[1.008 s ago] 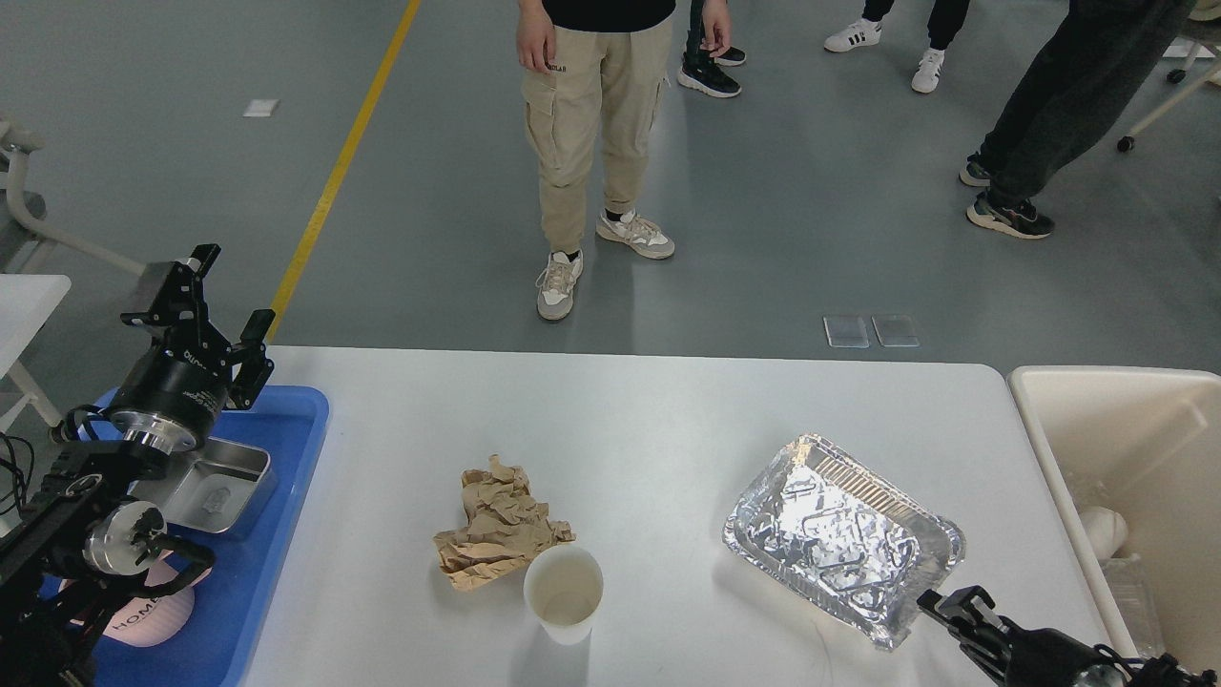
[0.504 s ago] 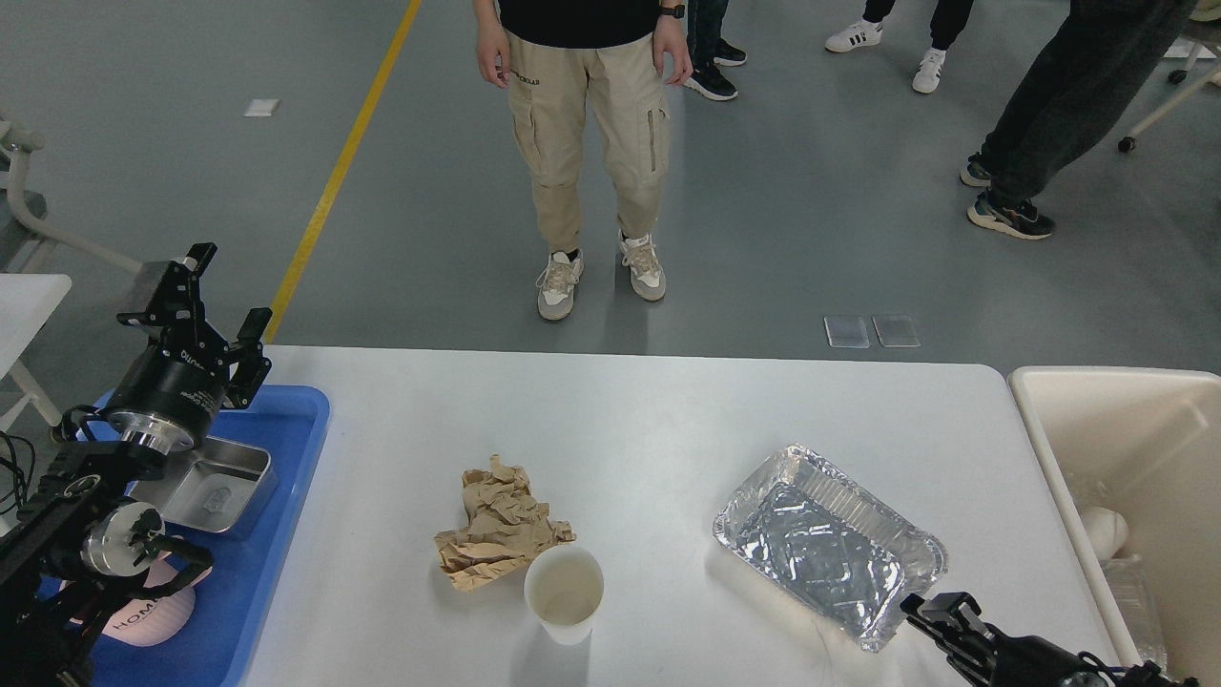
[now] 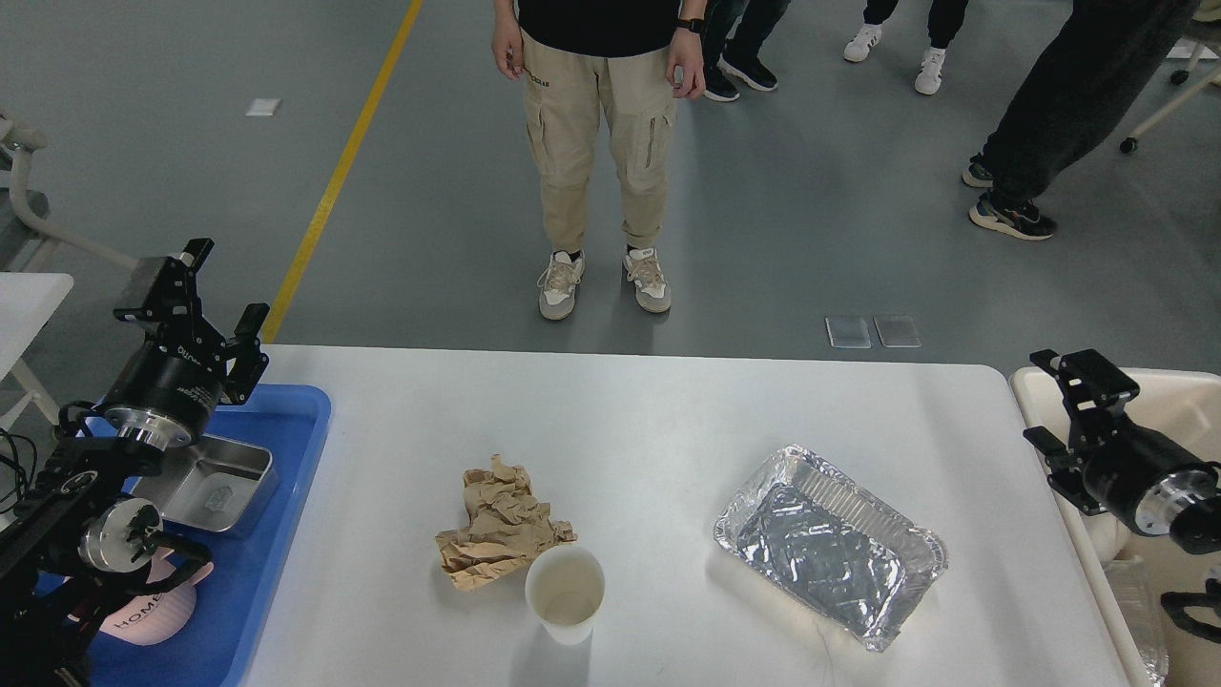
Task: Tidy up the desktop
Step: 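Release the foil tray and reposition the right gripper beside its edge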
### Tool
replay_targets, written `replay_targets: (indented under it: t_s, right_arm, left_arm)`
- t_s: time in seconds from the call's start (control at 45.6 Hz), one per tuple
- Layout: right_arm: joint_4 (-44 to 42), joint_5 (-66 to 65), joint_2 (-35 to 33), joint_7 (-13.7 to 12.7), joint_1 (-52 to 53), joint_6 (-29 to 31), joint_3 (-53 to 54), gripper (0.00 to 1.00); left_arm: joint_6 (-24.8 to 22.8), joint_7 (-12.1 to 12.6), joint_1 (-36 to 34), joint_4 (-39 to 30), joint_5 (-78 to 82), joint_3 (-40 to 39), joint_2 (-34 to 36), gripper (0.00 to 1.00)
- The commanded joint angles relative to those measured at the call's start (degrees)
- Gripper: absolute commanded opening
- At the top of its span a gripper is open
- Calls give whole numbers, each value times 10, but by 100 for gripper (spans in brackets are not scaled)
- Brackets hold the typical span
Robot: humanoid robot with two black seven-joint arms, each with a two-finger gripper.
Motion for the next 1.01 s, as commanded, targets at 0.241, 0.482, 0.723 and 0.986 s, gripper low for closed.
replay_targets:
  t_s: [0.241, 0.482, 0.723, 0.986]
  right_arm:
    - [68, 20, -139, -119, 119, 151, -74, 100]
    - [79, -183, -268, -39, 109, 206, -84, 100]
    - [94, -261, -363, 25, 107, 205, -116, 100]
    - [66, -210, -380, 17, 107, 171, -121, 100]
  left_arm:
    - [-4, 0, -6, 3, 1, 1, 0, 97]
    - [-5, 0, -5, 3, 5, 1, -8, 97]
    - [-6, -1, -5, 2, 16, 1, -9, 97]
    - [-6, -4, -6, 2, 16, 1, -9, 97]
